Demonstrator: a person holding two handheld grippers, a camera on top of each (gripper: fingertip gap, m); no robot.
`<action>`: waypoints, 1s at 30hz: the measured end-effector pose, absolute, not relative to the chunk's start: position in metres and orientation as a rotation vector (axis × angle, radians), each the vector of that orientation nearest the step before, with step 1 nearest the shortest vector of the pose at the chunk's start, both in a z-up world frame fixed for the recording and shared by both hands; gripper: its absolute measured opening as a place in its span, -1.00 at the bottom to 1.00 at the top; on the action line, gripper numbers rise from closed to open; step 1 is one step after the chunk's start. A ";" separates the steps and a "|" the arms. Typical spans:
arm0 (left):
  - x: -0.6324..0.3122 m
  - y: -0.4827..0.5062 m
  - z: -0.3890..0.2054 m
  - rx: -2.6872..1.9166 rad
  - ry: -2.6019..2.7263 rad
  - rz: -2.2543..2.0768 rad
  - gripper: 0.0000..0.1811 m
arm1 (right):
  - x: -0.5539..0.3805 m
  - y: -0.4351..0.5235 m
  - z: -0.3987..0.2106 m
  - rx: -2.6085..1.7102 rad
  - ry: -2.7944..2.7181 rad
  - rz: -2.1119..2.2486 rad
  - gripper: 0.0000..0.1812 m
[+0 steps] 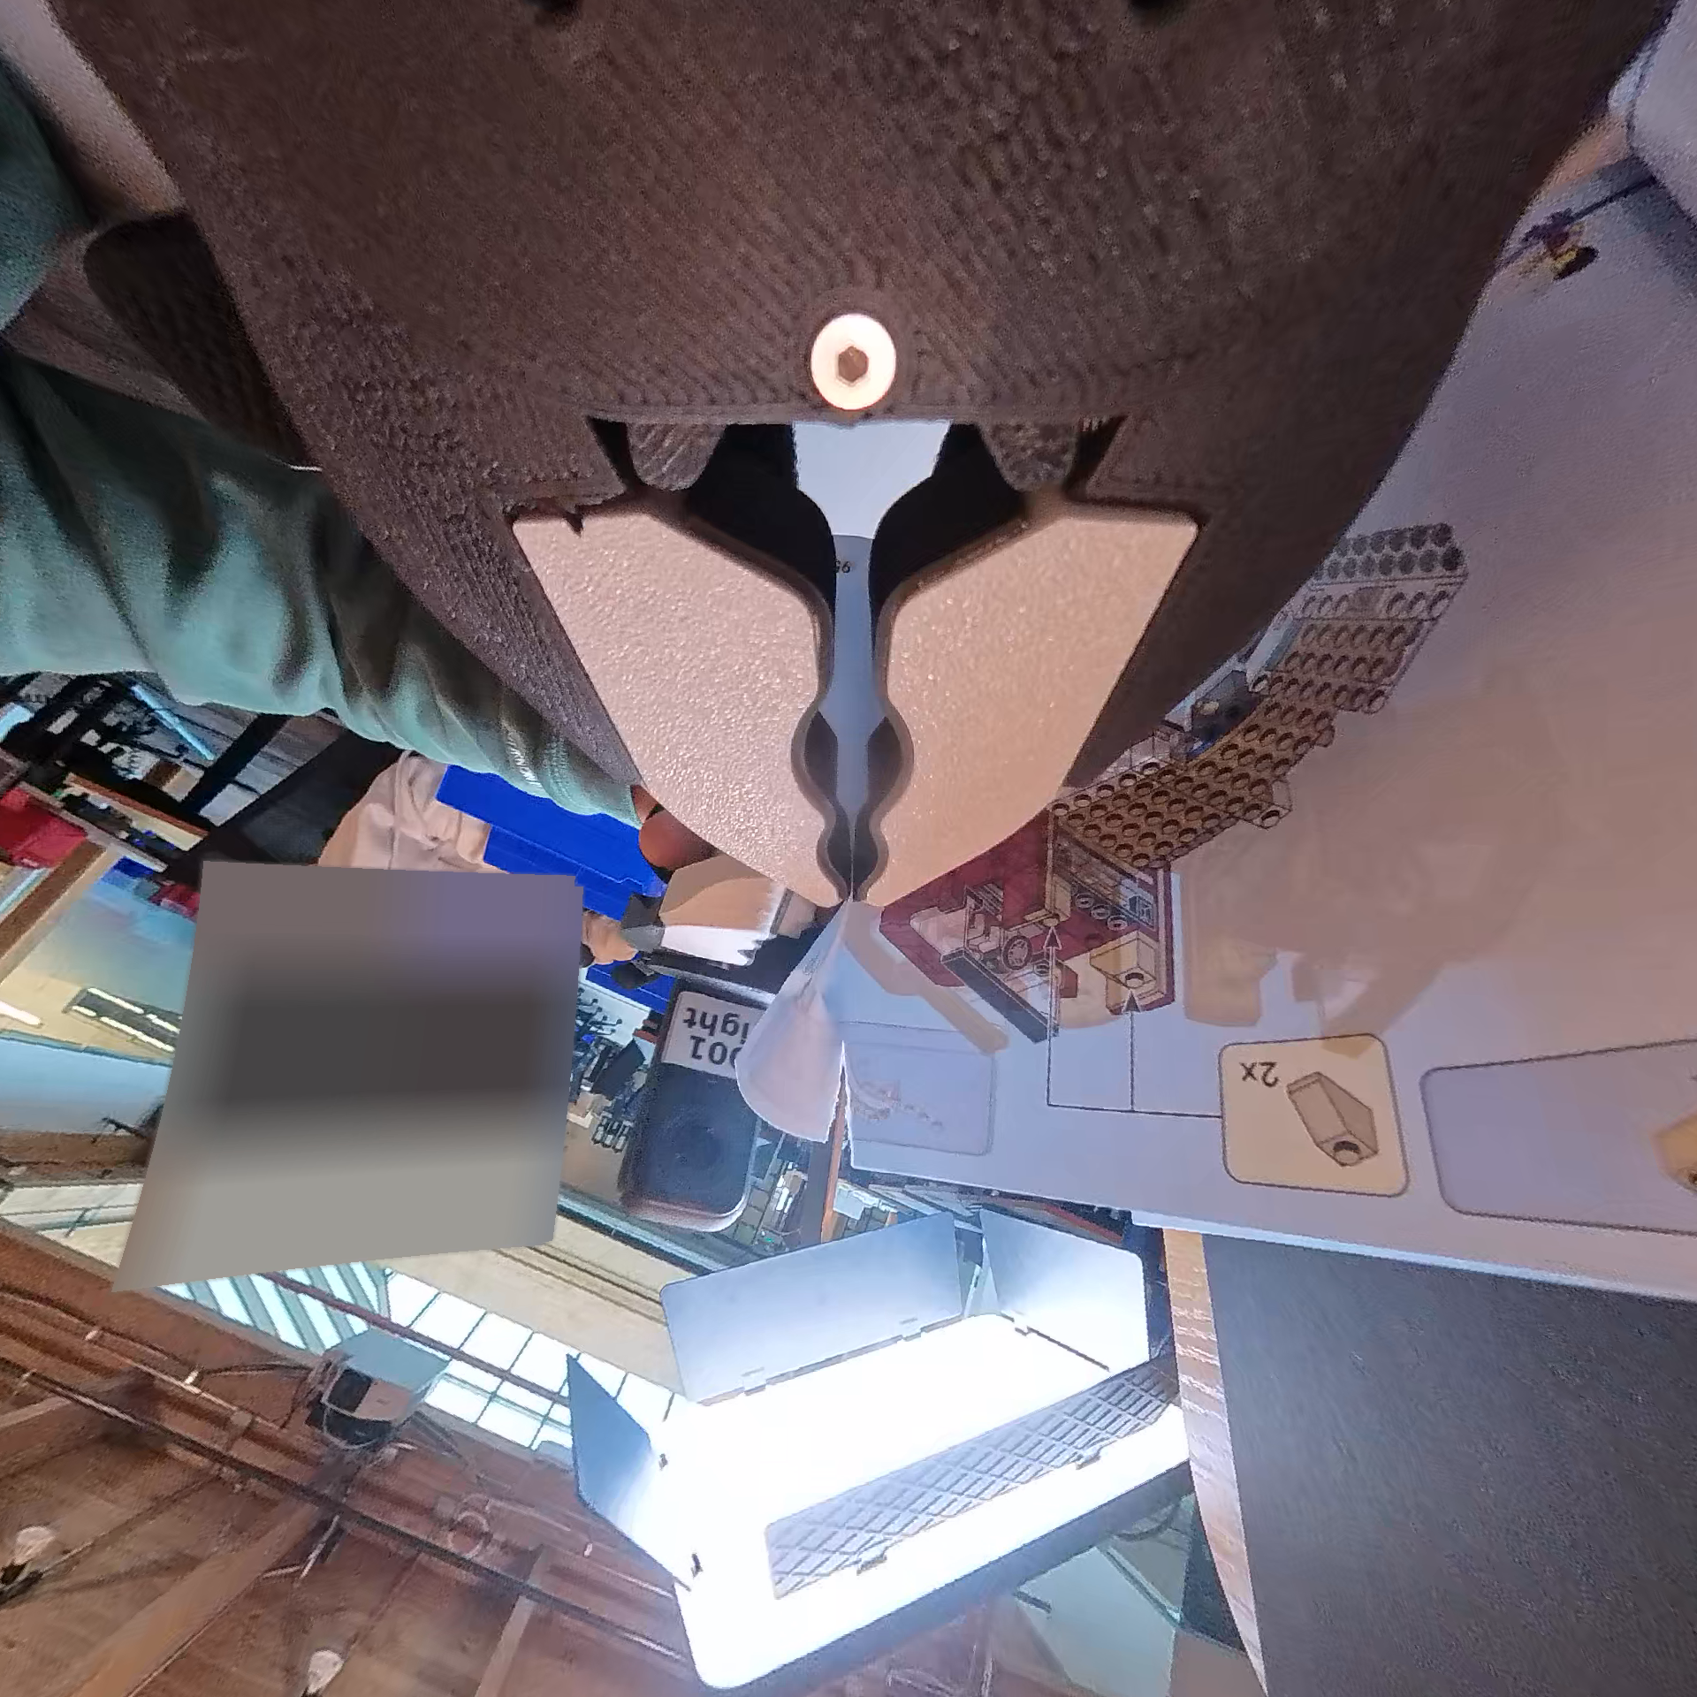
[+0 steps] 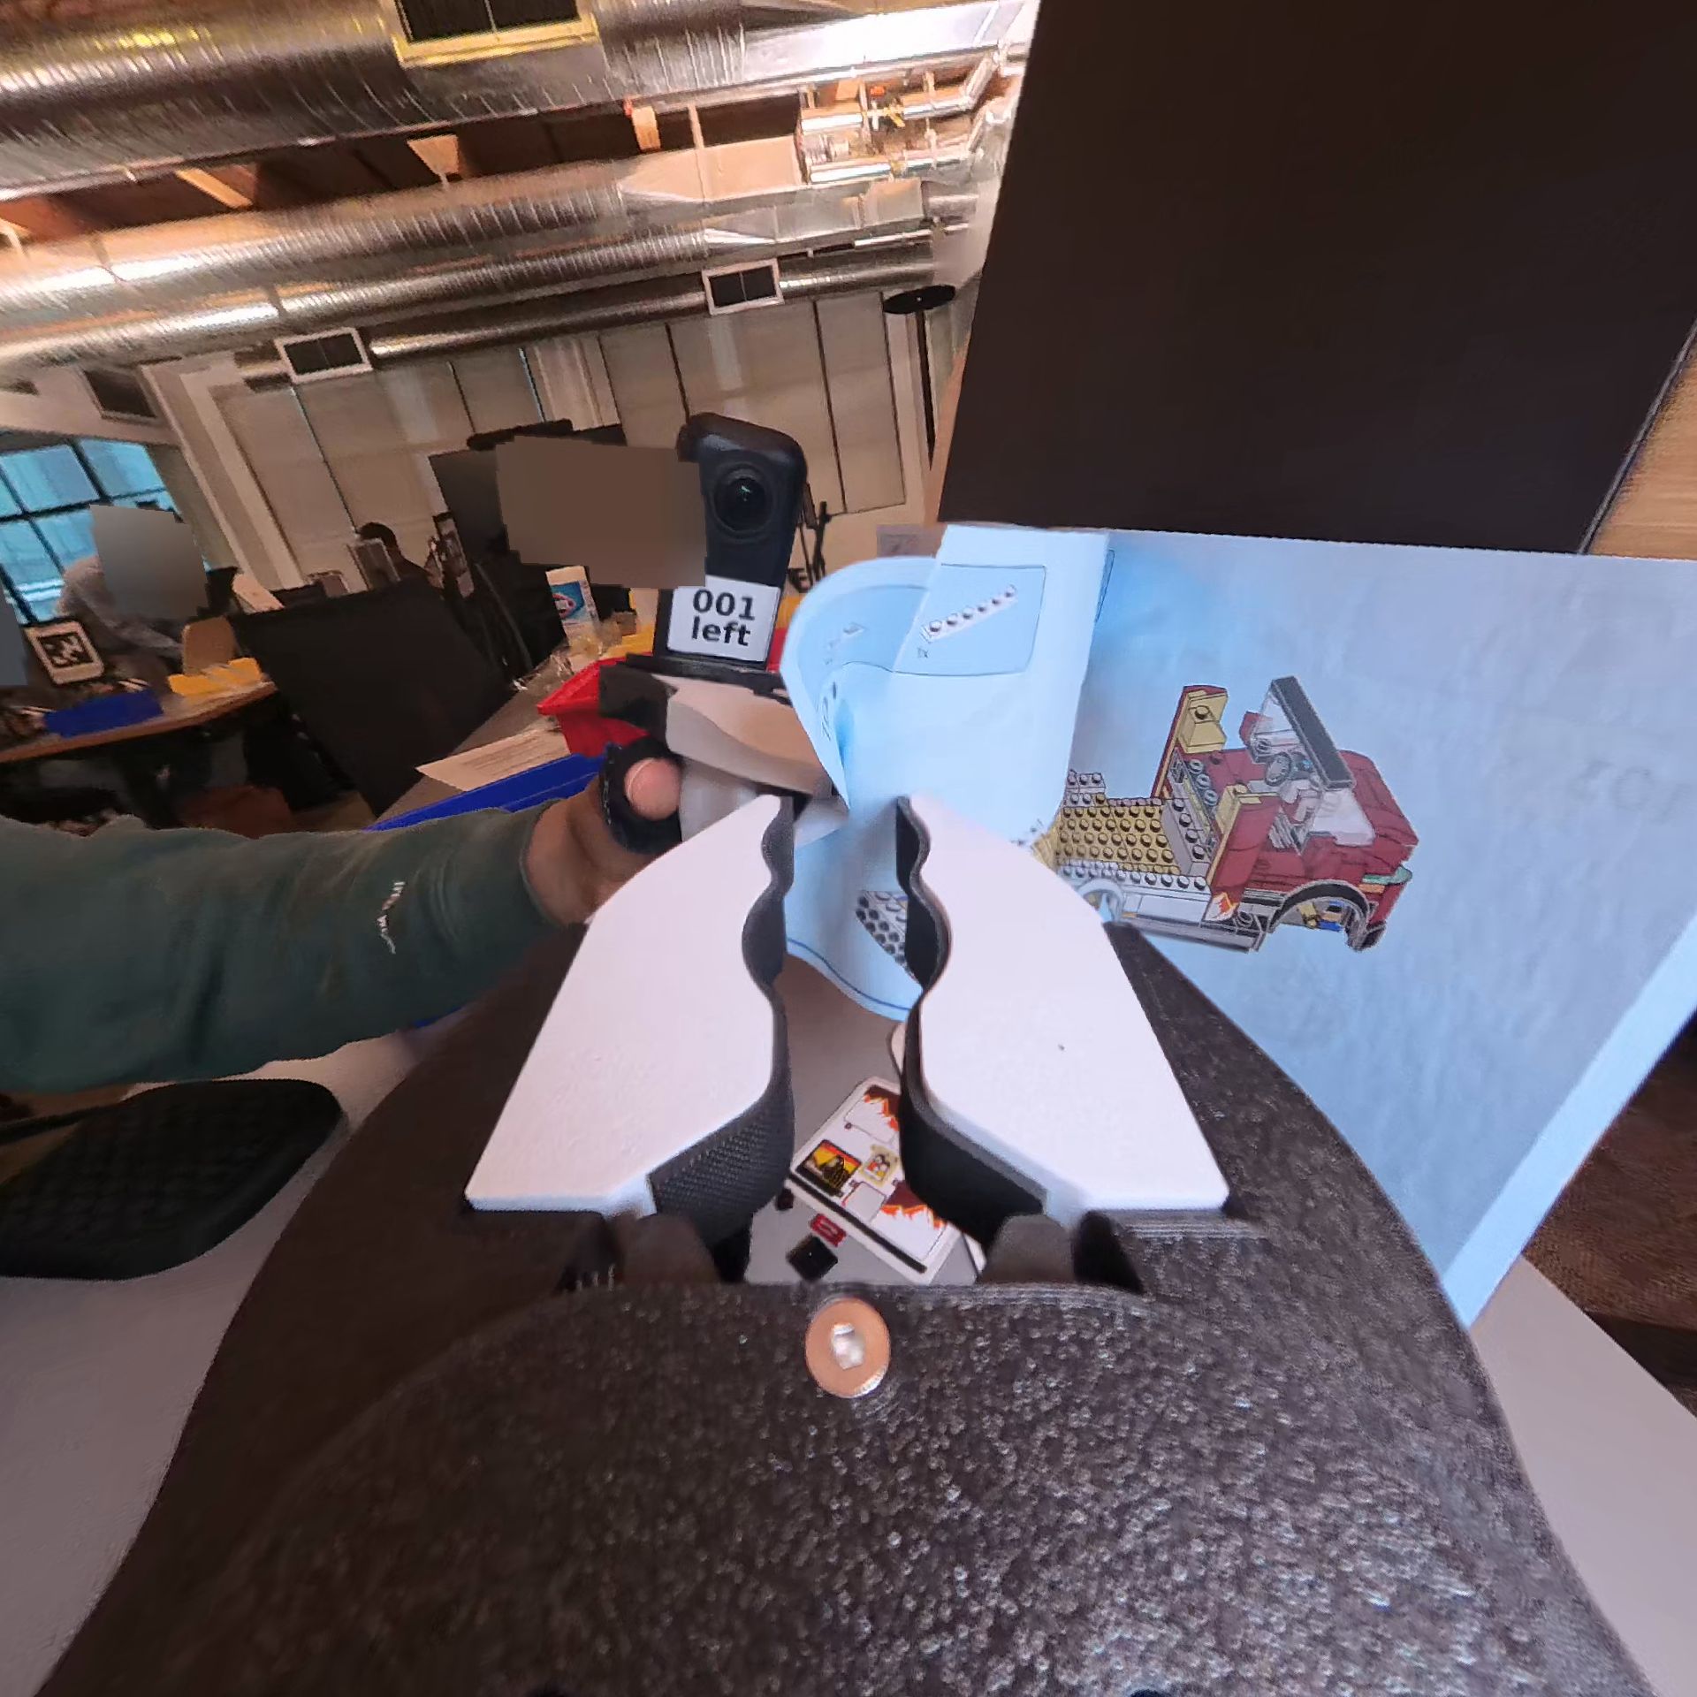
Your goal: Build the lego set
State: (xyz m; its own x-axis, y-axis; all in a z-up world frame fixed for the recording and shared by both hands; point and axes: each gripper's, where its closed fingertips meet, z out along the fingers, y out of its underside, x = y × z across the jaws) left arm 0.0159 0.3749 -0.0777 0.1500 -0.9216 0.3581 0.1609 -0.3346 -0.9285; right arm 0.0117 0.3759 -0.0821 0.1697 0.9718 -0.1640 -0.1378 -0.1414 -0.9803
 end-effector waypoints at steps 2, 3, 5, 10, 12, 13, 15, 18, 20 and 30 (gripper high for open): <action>0.017 0.377 -0.079 -1.443 0.779 -1.373 -0.99 | 0.010 0.374 -0.079 -1.281 -0.910 1.228 -1.00; 0.017 0.377 -0.078 -1.441 0.766 -1.389 -0.99 | 0.010 0.374 -0.078 -1.276 -0.916 1.205 -1.00; 0.015 0.378 -0.079 -1.448 0.758 -1.393 -0.98 | 0.010 0.374 -0.078 -1.283 -0.925 1.190 -1.00; 0.016 0.378 -0.082 -1.458 0.777 -1.357 -1.00 | 0.012 0.376 -0.082 -1.321 -0.917 1.241 -1.00; 0.016 0.379 -0.083 -1.454 0.777 -1.338 -1.00 | 0.012 0.377 -0.082 -1.329 -0.903 1.259 -1.00; 0.016 0.379 -0.083 -1.449 0.778 -1.323 -0.97 | 0.013 0.378 -0.082 -1.331 -0.892 1.274 -1.00; 0.014 0.377 -0.081 -1.440 0.785 -1.315 -0.84 | 0.016 0.380 -0.078 -1.322 -0.854 1.301 -1.00; 0.016 0.378 -0.090 -1.476 0.842 -1.202 -0.77 | 0.019 0.381 -0.075 -1.317 -0.837 1.322 -0.98; 0.020 0.374 -0.092 -1.475 0.875 -1.185 -0.81 | 0.016 0.378 -0.076 -1.319 -0.854 1.331 -0.95; 0.021 0.375 -0.087 -1.464 0.851 -1.182 -1.00 | 0.013 0.367 -0.080 -1.297 -0.898 1.425 -0.87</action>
